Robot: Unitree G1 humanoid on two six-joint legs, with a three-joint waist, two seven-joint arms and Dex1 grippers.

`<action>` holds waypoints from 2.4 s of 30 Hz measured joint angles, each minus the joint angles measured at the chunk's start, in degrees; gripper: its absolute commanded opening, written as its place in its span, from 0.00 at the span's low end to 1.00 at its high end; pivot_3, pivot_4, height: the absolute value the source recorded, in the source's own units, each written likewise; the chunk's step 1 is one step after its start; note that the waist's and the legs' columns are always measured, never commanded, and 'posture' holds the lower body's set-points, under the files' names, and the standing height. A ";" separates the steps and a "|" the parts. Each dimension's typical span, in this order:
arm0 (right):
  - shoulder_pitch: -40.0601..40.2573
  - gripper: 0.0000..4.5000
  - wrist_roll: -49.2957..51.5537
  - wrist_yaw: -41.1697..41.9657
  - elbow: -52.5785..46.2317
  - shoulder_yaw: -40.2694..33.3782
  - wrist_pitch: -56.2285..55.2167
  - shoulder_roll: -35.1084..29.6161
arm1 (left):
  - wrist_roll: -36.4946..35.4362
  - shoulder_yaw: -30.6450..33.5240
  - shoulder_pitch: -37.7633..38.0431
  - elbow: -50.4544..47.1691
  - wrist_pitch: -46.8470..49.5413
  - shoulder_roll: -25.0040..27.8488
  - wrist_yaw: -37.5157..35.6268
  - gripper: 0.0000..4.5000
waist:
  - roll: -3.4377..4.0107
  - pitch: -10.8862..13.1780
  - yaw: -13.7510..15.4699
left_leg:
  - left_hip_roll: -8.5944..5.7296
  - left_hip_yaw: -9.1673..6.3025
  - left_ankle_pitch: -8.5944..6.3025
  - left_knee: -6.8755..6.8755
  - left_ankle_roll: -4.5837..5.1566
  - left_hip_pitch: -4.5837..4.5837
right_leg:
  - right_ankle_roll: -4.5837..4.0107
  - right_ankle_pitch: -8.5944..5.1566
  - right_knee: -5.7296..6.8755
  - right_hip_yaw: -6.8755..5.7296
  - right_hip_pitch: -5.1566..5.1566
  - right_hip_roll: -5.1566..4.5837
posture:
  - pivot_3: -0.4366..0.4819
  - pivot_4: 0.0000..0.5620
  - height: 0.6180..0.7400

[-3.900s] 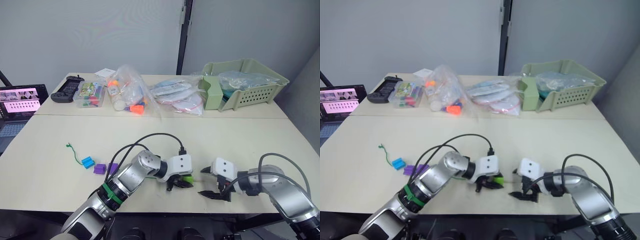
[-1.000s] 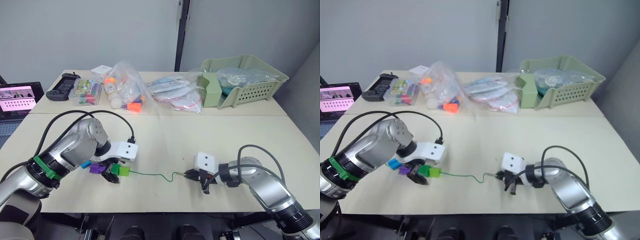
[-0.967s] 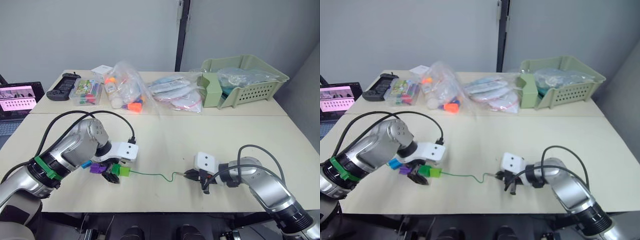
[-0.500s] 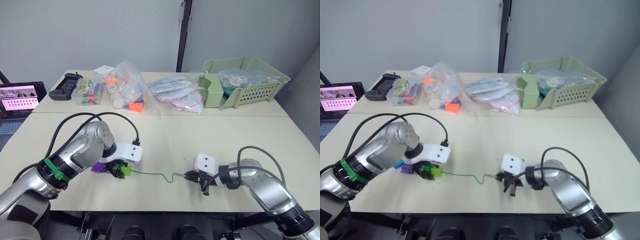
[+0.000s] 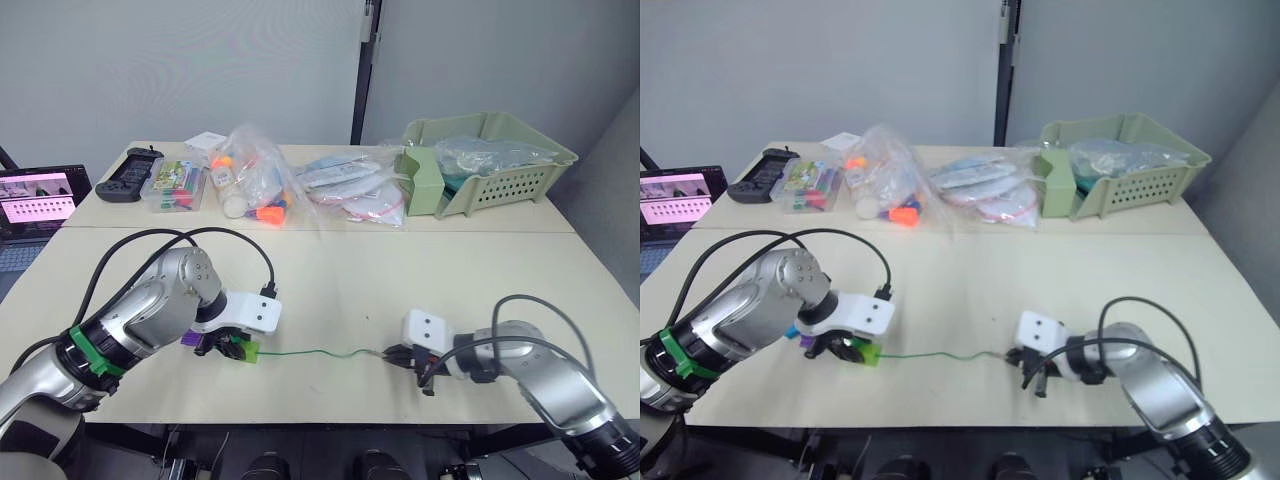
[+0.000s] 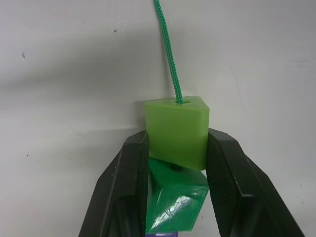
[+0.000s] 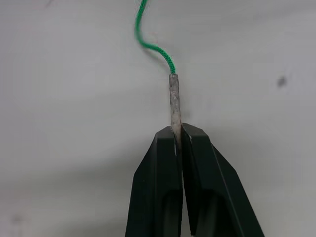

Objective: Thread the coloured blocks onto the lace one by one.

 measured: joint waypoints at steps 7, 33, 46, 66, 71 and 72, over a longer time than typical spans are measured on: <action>7.94 0.00 0.86 0.46 -0.31 -5.96 -1.04 -4.51 | -0.20 4.15 6.62 1.99 -7.49 1.10 3.83 0.25 | 0.32 -0.23 -1.16 | 0.21 0.25 -0.03 -0.87 0.01 2.01 | 0.30 -0.80 -0.39 0.06 1.93 0.12 | 0.48 0.27 1.00; 24.89 0.00 0.78 -0.81 1.17 -25.14 -3.60 -12.79 | 1.92 3.98 4.79 12.27 -12.95 -3.68 1.60 0.25 | 1.55 -1.04 -0.44 | 0.17 0.29 -0.02 -0.96 0.01 2.21 | 0.26 -0.92 -0.22 0.19 1.99 0.20 | 0.48 0.27 1.00; 15.74 0.00 1.69 -1.40 -1.46 -16.37 -2.66 -7.22 | 2.59 6.23 6.54 10.30 -10.40 -3.35 1.79 0.25 | 1.55 -1.03 -1.15 | 0.24 0.27 -0.02 -1.03 0.00 2.22 | 0.20 -0.96 -0.24 0.17 1.93 0.25 | 0.48 0.27 1.00; 5.03 0.90 -2.22 -3.54 4.03 -7.06 -5.39 -1.18 | 0.07 11.39 7.10 12.44 -12.25 -5.73 4.44 0.84 | 0.79 -0.58 0.46 | 0.38 0.12 -0.02 -0.98 0.00 1.67 | 0.18 -0.93 -0.44 -0.09 1.50 0.35 | 0.48 0.27 1.00; 8.29 1.00 5.09 -0.51 -0.89 -14.39 -4.27 -2.23 | -4.37 14.52 6.37 12.26 -11.11 -0.78 1.34 1.00 | 0.51 -0.41 0.44 | 0.21 -0.02 -0.03 -0.84 0.00 0.16 | -0.17 -0.36 -0.29 -0.02 0.04 0.05 | 0.48 0.27 1.00; 8.78 1.00 6.46 -0.38 -1.88 -16.10 -3.87 -2.35 | -5.54 15.61 6.16 12.06 -10.55 0.34 0.85 1.00 | 0.46 -0.38 0.44 | 0.12 -0.05 -0.03 -0.84 0.00 0.06 | -0.15 -0.31 -0.14 -0.02 -0.12 -0.04 | 0.48 0.27 1.00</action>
